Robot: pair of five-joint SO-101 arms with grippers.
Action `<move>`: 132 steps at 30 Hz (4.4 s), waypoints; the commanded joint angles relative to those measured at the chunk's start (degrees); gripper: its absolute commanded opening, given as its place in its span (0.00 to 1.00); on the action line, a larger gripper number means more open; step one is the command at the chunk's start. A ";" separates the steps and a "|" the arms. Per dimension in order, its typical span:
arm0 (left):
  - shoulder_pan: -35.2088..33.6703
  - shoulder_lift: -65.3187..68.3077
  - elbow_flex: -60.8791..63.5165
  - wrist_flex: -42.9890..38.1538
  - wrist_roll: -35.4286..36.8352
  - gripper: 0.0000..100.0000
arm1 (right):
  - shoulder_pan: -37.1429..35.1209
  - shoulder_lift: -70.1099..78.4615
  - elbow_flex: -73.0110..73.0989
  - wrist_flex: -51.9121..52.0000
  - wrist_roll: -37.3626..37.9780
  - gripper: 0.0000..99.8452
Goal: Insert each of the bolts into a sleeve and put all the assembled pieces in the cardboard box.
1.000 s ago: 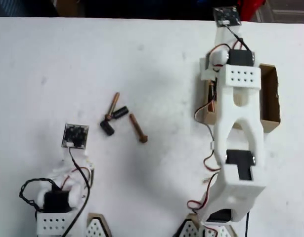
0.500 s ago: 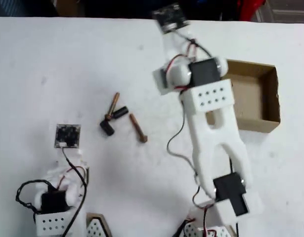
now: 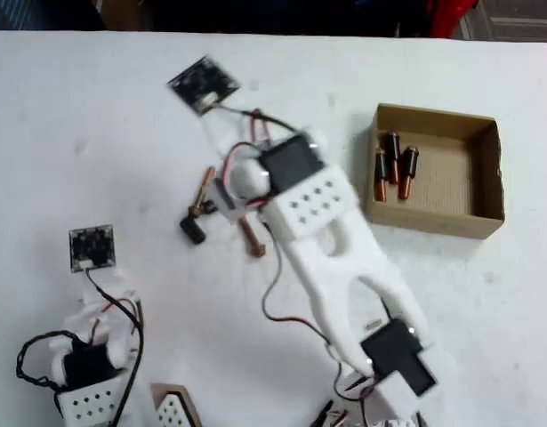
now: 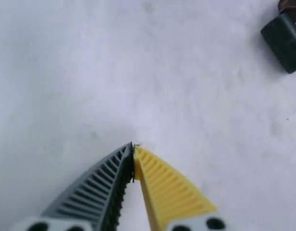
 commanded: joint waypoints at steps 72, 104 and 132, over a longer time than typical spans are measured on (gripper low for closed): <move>-2.24 -0.40 -0.09 -0.26 -0.62 0.02 | -8.92 31.52 -5.71 -14.46 0.62 0.02; -2.33 -0.40 -0.09 -0.26 -0.62 0.02 | 19.03 18.15 10.73 -11.91 0.79 0.02; -2.42 -0.40 -0.09 -0.26 -0.62 0.02 | 19.03 25.54 11.60 -11.65 11.16 0.12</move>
